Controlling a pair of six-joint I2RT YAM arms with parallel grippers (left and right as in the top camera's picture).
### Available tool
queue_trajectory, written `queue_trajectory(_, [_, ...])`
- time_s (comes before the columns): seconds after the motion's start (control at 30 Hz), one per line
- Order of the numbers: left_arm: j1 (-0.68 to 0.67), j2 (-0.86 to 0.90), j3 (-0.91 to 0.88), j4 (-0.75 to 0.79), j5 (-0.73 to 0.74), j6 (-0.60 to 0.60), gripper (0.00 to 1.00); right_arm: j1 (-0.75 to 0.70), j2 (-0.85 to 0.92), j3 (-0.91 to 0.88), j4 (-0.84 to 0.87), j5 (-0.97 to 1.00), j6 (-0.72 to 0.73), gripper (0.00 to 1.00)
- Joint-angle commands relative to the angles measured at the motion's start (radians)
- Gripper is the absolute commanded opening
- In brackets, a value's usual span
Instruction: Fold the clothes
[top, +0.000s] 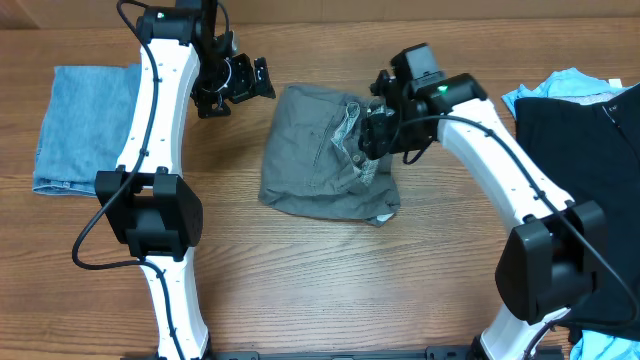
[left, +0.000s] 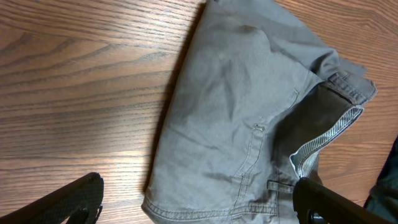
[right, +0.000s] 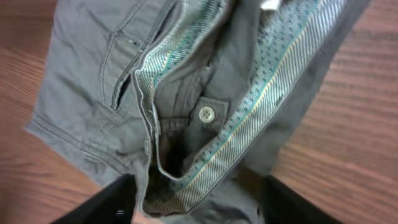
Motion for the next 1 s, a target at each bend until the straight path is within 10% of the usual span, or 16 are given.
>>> queue_trajectory(0.0, [-0.007, -0.005, 0.030, -0.002, -0.008, -0.002, 1.00, 0.039, 0.022, -0.006, 0.041, 0.068, 0.000, 0.71])
queue_trajectory(0.43, [-0.006, -0.004, 0.030, -0.002, -0.008, -0.002, 1.00, 0.161, 0.201, -0.006, 0.225, 0.157, 0.082, 0.70])
queue_trajectory(0.73, [-0.006, -0.005, 0.030, 0.003, -0.008, -0.002, 1.00, 0.179, 0.196, 0.006, 0.225, 0.314, 0.129, 0.13])
queue_trajectory(0.97, [-0.006, -0.005, 0.030, 0.005, -0.008, -0.002, 1.00, 0.179, 0.089, 0.029, 0.204, 0.414, 0.129, 0.06])
